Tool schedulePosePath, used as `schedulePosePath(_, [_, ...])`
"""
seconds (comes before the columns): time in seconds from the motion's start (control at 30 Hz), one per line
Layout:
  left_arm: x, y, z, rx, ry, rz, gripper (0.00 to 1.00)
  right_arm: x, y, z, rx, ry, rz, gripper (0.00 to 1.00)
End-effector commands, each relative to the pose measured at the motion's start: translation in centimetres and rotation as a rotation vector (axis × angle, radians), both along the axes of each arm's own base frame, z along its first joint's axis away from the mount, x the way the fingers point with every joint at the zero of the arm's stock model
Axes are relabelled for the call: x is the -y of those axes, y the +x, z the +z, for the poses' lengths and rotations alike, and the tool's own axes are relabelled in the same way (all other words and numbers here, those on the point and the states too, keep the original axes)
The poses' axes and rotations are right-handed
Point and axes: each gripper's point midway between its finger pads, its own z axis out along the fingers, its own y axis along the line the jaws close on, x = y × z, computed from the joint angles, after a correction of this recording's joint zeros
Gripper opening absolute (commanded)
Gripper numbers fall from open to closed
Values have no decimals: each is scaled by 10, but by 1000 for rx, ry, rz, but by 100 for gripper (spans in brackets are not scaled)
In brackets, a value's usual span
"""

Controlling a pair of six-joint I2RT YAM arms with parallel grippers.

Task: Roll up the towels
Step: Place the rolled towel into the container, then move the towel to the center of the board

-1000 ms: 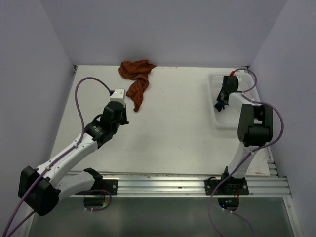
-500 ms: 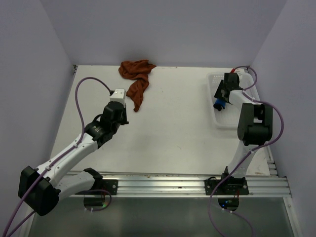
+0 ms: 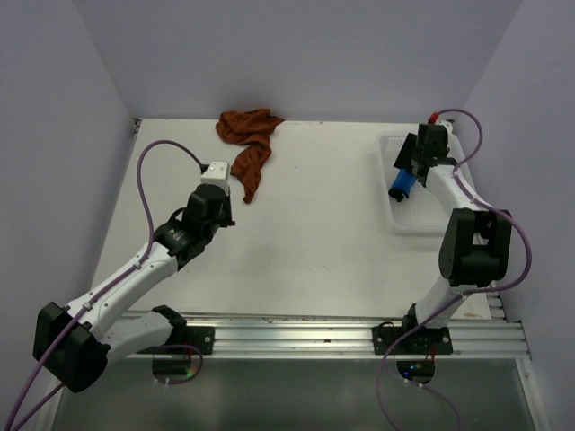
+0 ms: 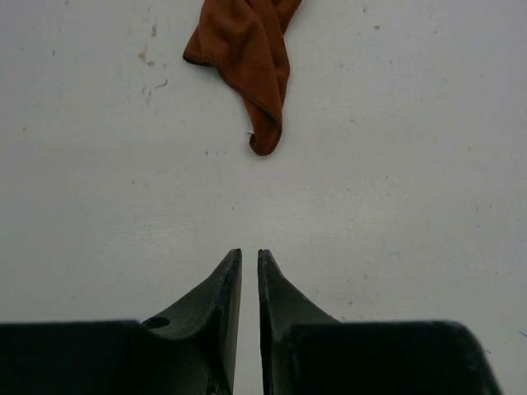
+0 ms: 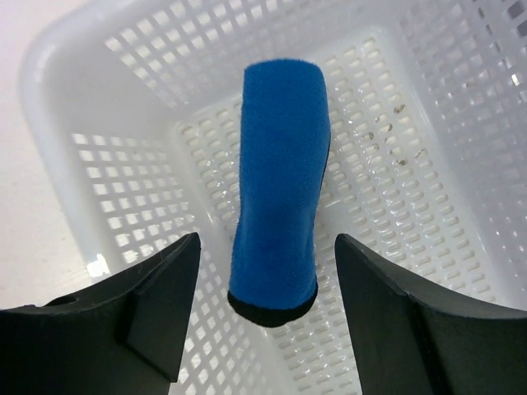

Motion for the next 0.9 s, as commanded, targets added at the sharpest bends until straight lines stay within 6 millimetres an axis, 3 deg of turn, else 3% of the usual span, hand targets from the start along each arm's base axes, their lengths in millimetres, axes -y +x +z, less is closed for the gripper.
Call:
schedulePosePath(0.0, [1,7,16,48,-12,-8,17,-4,0,43,98,4,40,70])
schedulePosePath(0.07, [1,8,15,40,-14,-7,19,-11,-3,46,106,19,67,70])
schedulePosePath(0.1, [1,9,16,41,-15,-7,20,-13,-5,60,148,21,74,70])
schedulePosePath(0.17, [1,9,18,47,-23,-7,24,-21,-11,66,175,35,102,70])
schedulePosePath(0.27, [1,10,18,52,-30,-3,31,-33,-18,91,241,19,133,70])
schedulePosePath(0.3, [2,10,19,52,-31,-1,32,-56,-20,94,239,10,184,71])
schedulePosePath(0.37, [4,12,20,48,-46,-2,36,-69,-24,103,244,-5,219,71])
schedulePosePath(0.43, [11,14,20,36,-74,-6,47,-87,-29,103,229,-16,254,71])
schedulePosePath(0.5, [21,21,24,32,-97,-27,69,-106,-34,106,243,-6,297,70])
schedulePosePath(0.53, [24,24,25,27,-110,-25,70,-113,-38,104,242,6,315,70])
schedulePosePath(0.57, [28,28,32,35,-120,-32,70,-125,-43,112,262,21,340,70])
schedulePosePath(0.67, [37,42,31,26,-119,-34,47,-154,-57,120,284,57,425,70])
schedulePosePath(0.73, [43,53,23,2,-111,-23,31,-171,-66,125,277,62,485,70])
schedulePosePath(0.77, [45,57,20,-5,-107,-24,24,-190,-75,126,263,49,542,70])
schedulePosePath(0.8, [49,63,7,-34,-93,-21,19,-199,-83,121,230,35,575,70])
schedulePosePath(0.87, [54,75,4,-42,-88,-12,20,-221,-95,120,210,37,643,70])
